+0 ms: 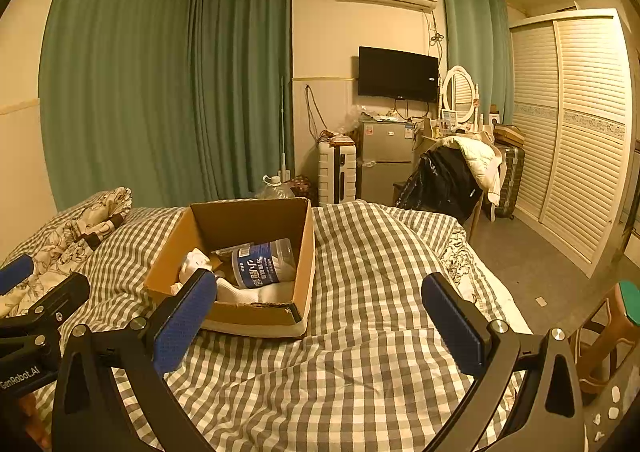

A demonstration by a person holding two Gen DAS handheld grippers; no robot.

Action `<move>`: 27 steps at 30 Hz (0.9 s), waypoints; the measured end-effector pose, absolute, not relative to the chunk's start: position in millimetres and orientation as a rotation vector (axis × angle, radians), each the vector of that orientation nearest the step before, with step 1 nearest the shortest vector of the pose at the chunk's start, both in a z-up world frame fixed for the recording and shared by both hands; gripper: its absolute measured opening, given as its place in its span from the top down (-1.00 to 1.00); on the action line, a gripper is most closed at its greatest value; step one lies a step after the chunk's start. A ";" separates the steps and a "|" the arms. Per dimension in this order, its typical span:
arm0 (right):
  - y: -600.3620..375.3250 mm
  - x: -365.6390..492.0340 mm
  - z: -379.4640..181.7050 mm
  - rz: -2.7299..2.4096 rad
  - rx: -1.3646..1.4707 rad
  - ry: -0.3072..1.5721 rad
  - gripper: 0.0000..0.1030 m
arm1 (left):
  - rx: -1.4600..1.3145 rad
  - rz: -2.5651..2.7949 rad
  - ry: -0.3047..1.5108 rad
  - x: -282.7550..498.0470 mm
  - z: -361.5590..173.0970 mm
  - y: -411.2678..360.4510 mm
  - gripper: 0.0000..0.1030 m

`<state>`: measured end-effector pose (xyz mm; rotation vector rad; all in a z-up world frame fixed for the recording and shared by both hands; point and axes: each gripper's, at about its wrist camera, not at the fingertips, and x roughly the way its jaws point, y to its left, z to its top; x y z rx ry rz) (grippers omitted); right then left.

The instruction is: Organize objects

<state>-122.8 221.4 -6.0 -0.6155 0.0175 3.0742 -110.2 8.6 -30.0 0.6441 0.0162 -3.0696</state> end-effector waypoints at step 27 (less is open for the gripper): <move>217.8 -125.0 -10.7 3.081 -0.639 0.003 -0.99 | 0.654 -3.047 0.006 -110.2 -31.5 8.2 -1.00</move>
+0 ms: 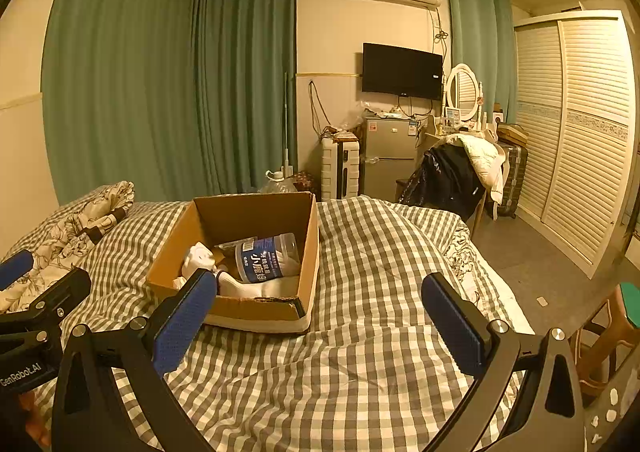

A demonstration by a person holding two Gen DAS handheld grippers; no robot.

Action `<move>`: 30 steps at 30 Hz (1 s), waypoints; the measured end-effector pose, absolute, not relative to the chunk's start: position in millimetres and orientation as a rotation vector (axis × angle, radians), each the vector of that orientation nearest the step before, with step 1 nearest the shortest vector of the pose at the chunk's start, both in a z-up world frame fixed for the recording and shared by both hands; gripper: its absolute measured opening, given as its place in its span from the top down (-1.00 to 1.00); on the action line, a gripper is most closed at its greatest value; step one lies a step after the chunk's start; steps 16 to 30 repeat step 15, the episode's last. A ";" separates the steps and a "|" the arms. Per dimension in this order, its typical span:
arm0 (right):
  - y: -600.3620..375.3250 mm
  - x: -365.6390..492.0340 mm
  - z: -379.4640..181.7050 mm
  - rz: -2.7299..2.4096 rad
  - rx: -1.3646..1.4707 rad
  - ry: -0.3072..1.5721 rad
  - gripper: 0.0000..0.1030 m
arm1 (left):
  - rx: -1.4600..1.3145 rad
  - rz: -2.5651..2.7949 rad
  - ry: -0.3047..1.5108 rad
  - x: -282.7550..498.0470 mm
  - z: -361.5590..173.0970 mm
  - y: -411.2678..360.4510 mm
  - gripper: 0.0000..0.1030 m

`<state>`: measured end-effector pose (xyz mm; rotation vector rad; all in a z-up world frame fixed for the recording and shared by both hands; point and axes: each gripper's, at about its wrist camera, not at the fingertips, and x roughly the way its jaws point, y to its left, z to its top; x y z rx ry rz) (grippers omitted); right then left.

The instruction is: Organize objects

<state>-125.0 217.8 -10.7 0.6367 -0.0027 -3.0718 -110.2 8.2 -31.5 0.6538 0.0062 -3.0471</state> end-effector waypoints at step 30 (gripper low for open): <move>216.4 -126.7 -15.2 -3.060 0.655 0.009 -0.99 | 0.661 -3.049 0.003 -109.5 -34.1 8.2 -1.00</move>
